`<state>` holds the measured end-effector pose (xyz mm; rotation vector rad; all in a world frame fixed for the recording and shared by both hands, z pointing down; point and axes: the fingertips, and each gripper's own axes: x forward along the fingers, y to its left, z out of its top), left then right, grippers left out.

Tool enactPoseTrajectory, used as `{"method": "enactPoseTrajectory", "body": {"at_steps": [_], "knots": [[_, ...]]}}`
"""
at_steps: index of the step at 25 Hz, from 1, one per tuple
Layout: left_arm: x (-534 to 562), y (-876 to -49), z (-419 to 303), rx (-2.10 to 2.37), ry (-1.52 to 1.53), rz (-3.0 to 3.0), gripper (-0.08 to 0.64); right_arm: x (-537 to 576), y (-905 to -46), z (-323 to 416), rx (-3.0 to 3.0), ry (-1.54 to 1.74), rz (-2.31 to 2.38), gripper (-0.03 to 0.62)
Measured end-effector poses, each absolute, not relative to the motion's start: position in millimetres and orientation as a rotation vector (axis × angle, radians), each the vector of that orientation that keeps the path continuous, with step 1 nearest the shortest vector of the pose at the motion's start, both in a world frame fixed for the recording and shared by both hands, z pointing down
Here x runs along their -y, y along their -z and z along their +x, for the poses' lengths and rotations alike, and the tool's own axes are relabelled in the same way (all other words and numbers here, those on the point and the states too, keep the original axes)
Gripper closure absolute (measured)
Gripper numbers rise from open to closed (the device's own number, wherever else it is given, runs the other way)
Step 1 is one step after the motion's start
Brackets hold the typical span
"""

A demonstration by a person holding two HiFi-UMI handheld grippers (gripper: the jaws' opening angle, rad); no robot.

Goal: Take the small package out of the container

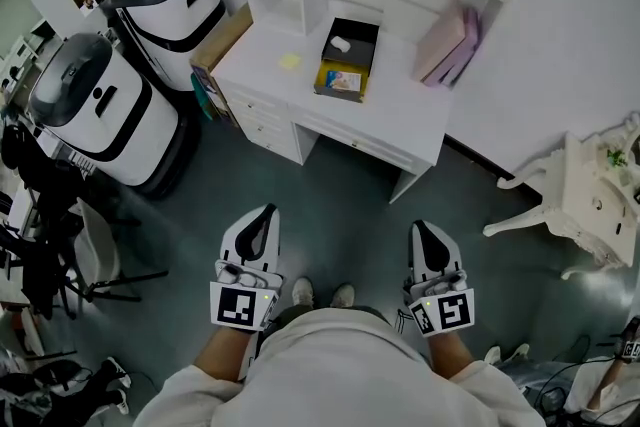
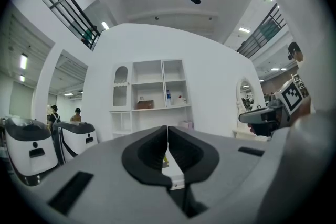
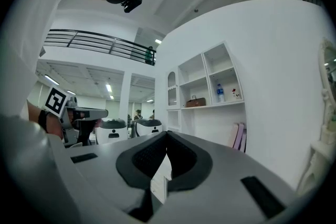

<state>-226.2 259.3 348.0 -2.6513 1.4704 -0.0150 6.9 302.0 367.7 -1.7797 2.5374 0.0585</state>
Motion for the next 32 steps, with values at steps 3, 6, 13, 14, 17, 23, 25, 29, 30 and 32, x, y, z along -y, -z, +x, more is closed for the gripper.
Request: {"method": "enactPoseTrajectory", "body": {"at_steps": [3, 6, 13, 14, 17, 23, 25, 29, 30, 32], "knots": [[-256.1, -346.4, -219.8, -1.475, -0.009, -2.654, 0.250, -301.5, -373.0, 12.3, -2.554, -0.054, -1.778, 0.568], [-253.7, -340.5, -221.6, -1.554, -0.042, -2.596, 0.137, -302.5, -375.1, 22.3, -2.560, -0.052, -1.785, 0.568], [-245.9, -335.8, -211.9, -1.589, -0.044, -2.555, 0.117, -299.2, -378.4, 43.7, -2.548, -0.041, -1.790, 0.568], [-245.8, -336.2, -211.9, -1.597, -0.042, -2.546, 0.117, -299.9, -382.0, 45.7, -2.550, -0.035, -1.788, 0.568], [-243.3, -340.9, -216.2, -1.635, -0.025, -2.519, 0.117, -297.2, -395.4, 50.0, -2.559, -0.003, -1.785, 0.568], [-224.5, -360.4, -226.5, -1.687, 0.011, -2.523, 0.118, -277.7, -408.1, 47.0, -2.596, 0.018, -1.776, 0.568], [-211.5, -366.3, -223.2, -1.680, 0.004, -2.537, 0.118, -264.1, -411.9, 47.4, -2.601, 0.019, -1.782, 0.568], [-178.6, -377.6, -221.1, -1.661, 0.008, -2.567, 0.118, -232.7, -413.9, 39.4, -2.615, 0.011, -1.787, 0.568], [-168.3, -379.9, -221.6, -1.660, 0.007, -2.575, 0.120, -223.4, -413.2, 38.1, -2.617, 0.010, -1.791, 0.568], [-143.5, -381.6, -221.1, -1.649, 0.006, -2.589, 0.120, -201.4, -410.6, 37.3, -2.615, 0.003, -1.804, 0.568]]}}
